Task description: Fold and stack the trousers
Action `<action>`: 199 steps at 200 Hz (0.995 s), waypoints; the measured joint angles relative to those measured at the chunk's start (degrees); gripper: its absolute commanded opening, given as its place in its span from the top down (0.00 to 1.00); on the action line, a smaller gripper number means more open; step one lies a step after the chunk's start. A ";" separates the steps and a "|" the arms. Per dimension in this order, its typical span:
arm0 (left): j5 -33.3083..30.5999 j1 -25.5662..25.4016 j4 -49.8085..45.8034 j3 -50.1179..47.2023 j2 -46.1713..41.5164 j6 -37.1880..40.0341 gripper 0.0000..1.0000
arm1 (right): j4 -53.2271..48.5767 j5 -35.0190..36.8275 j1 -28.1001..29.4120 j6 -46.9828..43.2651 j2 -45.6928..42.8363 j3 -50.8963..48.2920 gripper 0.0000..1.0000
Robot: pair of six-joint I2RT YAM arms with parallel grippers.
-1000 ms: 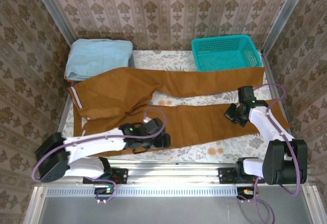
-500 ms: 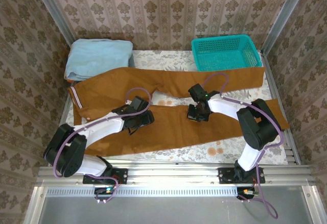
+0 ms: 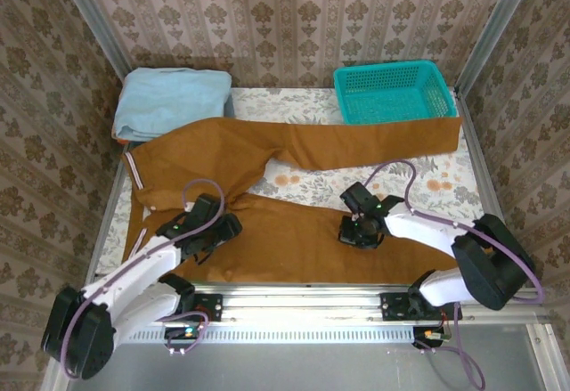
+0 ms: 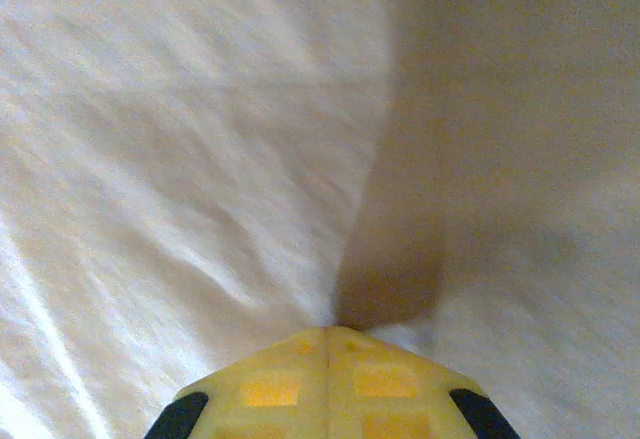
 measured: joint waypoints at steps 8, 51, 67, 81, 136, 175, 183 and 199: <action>0.63 1.73 -1.11 0.61 -0.57 0.87 0.32 | -3.45 0.33 -0.90 -0.68 -0.98 1.40 0.92; 2.93 6.10 -2.75 13.09 10.34 7.74 0.25 | -9.79 5.22 -16.59 -7.76 2.78 20.50 0.52; 3.13 5.18 -1.86 19.50 15.82 9.90 0.20 | -8.28 5.88 -23.23 -9.31 7.04 25.31 0.44; 2.51 2.97 -1.44 25.16 20.55 11.80 0.14 | -7.19 5.88 -27.76 -10.10 11.26 28.04 0.37; -6.91 -5.97 -3.98 48.39 42.14 22.40 0.09 | -4.11 4.52 -39.56 -11.58 19.58 30.56 0.24; -14.95 -5.73 -8.24 58.38 56.06 30.99 0.61 | -2.60 2.54 -41.18 -12.48 23.41 32.24 0.24; -15.80 -5.46 -8.94 59.93 58.07 32.50 0.80 | -2.47 2.12 -41.18 -12.50 23.71 32.46 0.24; -16.90 -4.81 -10.14 61.70 60.57 35.71 1.00 | -2.36 1.40 -41.20 -12.66 23.96 32.81 0.24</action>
